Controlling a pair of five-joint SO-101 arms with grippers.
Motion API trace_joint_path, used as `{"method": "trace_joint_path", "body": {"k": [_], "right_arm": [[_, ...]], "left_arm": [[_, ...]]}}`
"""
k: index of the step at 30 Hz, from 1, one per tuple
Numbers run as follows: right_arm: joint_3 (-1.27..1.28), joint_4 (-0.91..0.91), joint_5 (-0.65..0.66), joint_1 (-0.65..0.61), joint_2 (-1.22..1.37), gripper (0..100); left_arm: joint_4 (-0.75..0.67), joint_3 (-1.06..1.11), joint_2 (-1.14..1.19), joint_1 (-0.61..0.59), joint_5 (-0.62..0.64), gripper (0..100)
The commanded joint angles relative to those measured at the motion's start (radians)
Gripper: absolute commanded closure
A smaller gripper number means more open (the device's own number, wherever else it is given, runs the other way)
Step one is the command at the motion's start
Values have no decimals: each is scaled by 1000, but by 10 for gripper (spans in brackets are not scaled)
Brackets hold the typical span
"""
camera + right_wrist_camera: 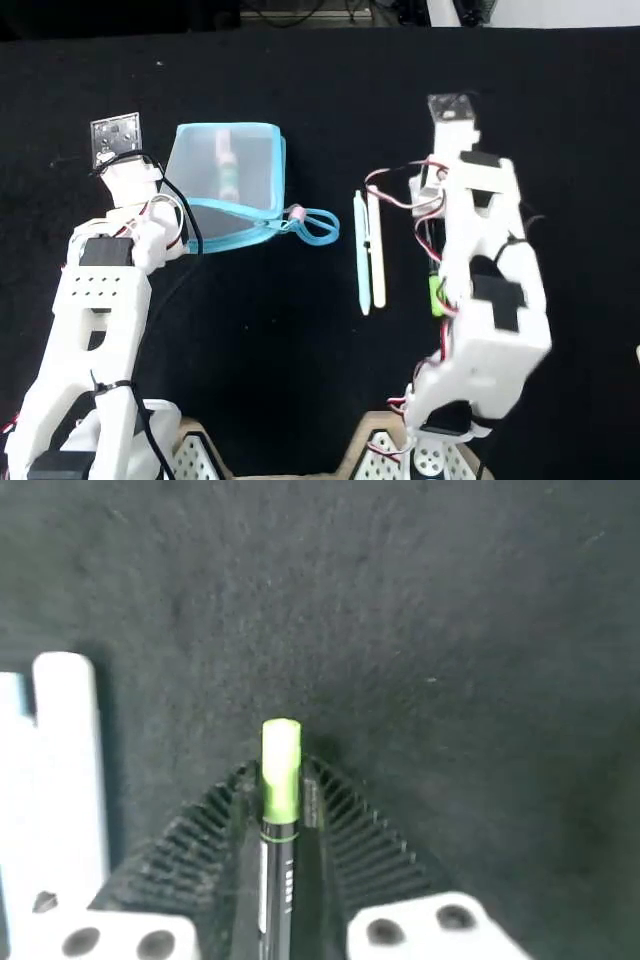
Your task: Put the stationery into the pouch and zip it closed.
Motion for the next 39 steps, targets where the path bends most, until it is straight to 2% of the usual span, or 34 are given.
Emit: {"method": "trace_joint_path", "body": {"k": [1,6,10,16,21,26,30,39], "right_arm": [[99,44,-71,-55,-323,988],[248,43,-112,-155,-653,988],[343,41,-123,-292,-908,988],[510,-41,-276,-456,-1214,985],[713,-238,-322,-575,-1415,984],[984,-537,-322,-713,-1573,986],[1124,-700,-322,-755,-1675,986],[1227,-723,-322,-801,-1865,986]], "left_arm": [[3,36,14,1,17,970],[3,36,14,1,15,970],[3,36,14,1,15,970],[3,36,14,1,15,970],[3,36,14,1,15,970],[3,36,14,1,14,970],[3,36,14,1,14,970],[2,35,18,1,14,970]]}}
